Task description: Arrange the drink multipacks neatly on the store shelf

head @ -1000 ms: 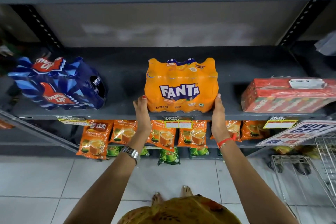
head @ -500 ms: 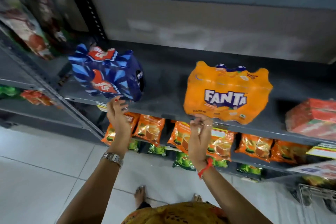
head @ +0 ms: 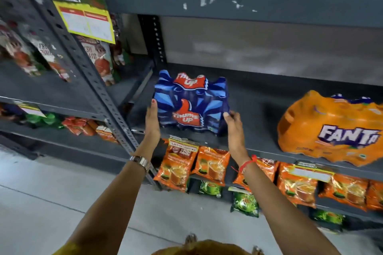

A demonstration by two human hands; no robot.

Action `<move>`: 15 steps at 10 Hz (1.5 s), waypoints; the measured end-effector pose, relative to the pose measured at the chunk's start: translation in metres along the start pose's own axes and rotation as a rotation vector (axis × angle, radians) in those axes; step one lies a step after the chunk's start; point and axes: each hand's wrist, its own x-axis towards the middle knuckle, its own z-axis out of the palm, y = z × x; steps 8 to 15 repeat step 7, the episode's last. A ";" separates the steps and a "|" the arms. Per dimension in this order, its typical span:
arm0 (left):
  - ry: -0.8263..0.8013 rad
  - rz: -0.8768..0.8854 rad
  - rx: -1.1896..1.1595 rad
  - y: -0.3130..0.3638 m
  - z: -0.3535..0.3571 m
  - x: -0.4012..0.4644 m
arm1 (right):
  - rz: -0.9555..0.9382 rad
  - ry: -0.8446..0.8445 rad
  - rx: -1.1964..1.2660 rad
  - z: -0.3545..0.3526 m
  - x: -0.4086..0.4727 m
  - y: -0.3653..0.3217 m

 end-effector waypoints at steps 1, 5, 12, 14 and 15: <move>0.019 0.012 0.056 -0.003 -0.003 -0.011 | 0.022 0.078 0.024 0.004 -0.004 0.001; 0.024 0.076 0.076 0.000 -0.007 -0.038 | 0.019 0.044 0.050 0.007 -0.030 -0.002; 0.202 0.549 0.283 0.015 0.008 -0.077 | -0.243 0.140 -0.195 -0.033 -0.057 -0.039; 0.202 0.549 0.283 0.015 0.008 -0.077 | -0.243 0.140 -0.195 -0.033 -0.057 -0.039; 0.202 0.549 0.283 0.015 0.008 -0.077 | -0.243 0.140 -0.195 -0.033 -0.057 -0.039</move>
